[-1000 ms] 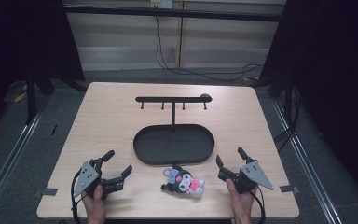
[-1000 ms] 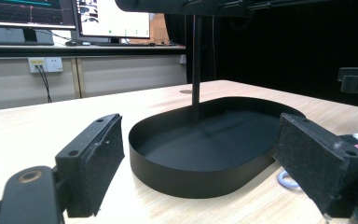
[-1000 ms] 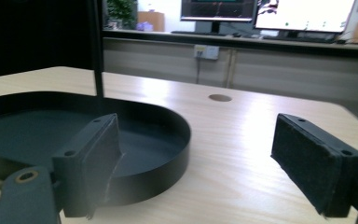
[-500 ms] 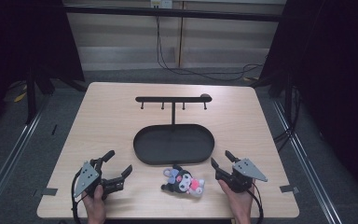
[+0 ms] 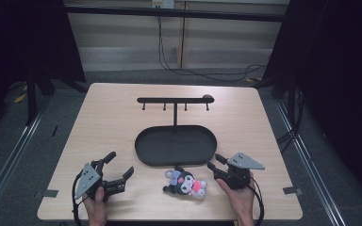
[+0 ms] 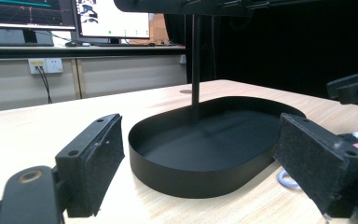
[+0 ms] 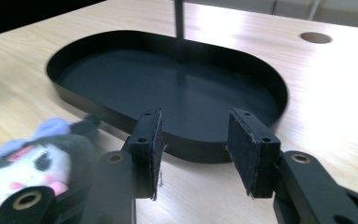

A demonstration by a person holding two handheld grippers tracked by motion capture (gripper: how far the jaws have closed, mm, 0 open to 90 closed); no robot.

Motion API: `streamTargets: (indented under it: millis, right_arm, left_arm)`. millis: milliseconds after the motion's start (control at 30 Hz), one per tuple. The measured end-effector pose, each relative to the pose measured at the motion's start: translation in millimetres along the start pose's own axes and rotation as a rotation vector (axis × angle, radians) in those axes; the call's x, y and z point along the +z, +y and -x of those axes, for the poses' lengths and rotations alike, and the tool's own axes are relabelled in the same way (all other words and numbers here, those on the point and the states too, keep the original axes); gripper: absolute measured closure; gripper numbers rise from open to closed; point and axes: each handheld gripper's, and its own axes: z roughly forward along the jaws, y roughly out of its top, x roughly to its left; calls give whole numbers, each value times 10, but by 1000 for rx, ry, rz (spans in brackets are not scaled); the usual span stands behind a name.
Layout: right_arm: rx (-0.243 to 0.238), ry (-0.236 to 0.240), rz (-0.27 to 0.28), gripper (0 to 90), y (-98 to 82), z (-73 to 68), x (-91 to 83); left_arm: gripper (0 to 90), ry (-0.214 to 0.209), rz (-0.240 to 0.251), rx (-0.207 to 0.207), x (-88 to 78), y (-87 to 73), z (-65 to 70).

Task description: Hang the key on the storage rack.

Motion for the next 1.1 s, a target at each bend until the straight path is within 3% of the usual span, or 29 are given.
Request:
streamTargets:
  millis: [200, 367, 533, 767, 1033, 1100]
  right_arm:
    - [-37, 55, -21, 575, 182, -38, -19]
    - [-25, 126, -67, 559, 296, -73, 34]
    - [-49, 181, -118, 556, 402, -133, 104]
    - [-94, 220, -221, 500, 540, -258, 227]
    - [-80, 253, -295, 427, 668, -360, 358]
    - [-93, 257, -311, 459, 695, -398, 412]
  left_arm:
    - [154, 1, -1, -3, -1, -1, 3]
    - [154, -3, 0, 0, 0, 0, -2]
    - [154, 0, 0, 1, -1, 0, 0]
    - [154, -1, 0, -2, -3, -1, 2]
    - [154, -5, 1, 1, -1, 0, -3]
    - [154, -4, -1, 2, -3, 0, -5]
